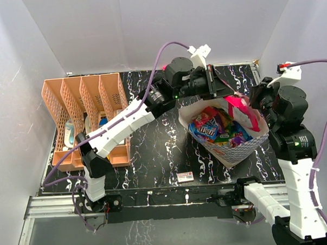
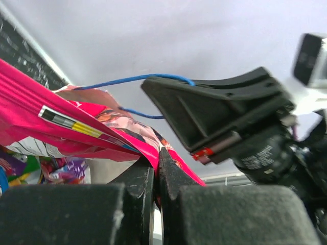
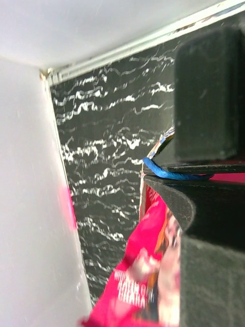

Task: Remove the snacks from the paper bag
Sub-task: Take out the snack from the paper bag.

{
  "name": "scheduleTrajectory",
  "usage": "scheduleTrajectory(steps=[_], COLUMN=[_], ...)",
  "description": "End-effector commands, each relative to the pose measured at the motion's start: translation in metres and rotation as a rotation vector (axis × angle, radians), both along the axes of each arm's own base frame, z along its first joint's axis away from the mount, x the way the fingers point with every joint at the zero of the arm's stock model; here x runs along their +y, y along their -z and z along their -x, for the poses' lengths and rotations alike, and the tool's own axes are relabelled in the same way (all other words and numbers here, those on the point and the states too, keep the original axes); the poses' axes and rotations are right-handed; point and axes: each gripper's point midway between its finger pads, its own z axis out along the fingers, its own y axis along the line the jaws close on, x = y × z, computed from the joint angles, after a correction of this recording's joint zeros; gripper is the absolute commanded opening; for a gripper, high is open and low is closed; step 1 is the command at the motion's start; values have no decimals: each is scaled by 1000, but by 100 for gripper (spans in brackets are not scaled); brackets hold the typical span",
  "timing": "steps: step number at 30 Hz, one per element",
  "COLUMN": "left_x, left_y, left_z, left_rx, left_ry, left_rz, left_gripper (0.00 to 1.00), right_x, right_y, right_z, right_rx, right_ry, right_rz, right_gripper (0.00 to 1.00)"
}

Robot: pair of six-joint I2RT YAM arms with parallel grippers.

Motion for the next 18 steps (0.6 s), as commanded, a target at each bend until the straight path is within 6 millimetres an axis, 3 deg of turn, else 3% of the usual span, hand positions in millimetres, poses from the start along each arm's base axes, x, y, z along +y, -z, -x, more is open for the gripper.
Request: scheduleTrajectory(steps=[1, 11, 15, 18], left_x=[48, 140, 191, 219], left_y=[-140, -201, -202, -181], left_z=[31, 25, 14, -3], left_rx=[-339, -656, -701, -670], left_ry=[42, -240, -431, -566], left_rz=[275, 178, 71, -58], left_gripper=[0, 0, 0, 0], right_x=[-47, -72, -74, -78], right_y=[-73, -57, -65, -70], right_z=[27, 54, 65, 66], right_rx=[-229, -232, -266, -269], right_ry=[254, 381, 379, 399], right_rz=[-1, 56, 75, 97], right_gripper=[8, 8, 8, 8])
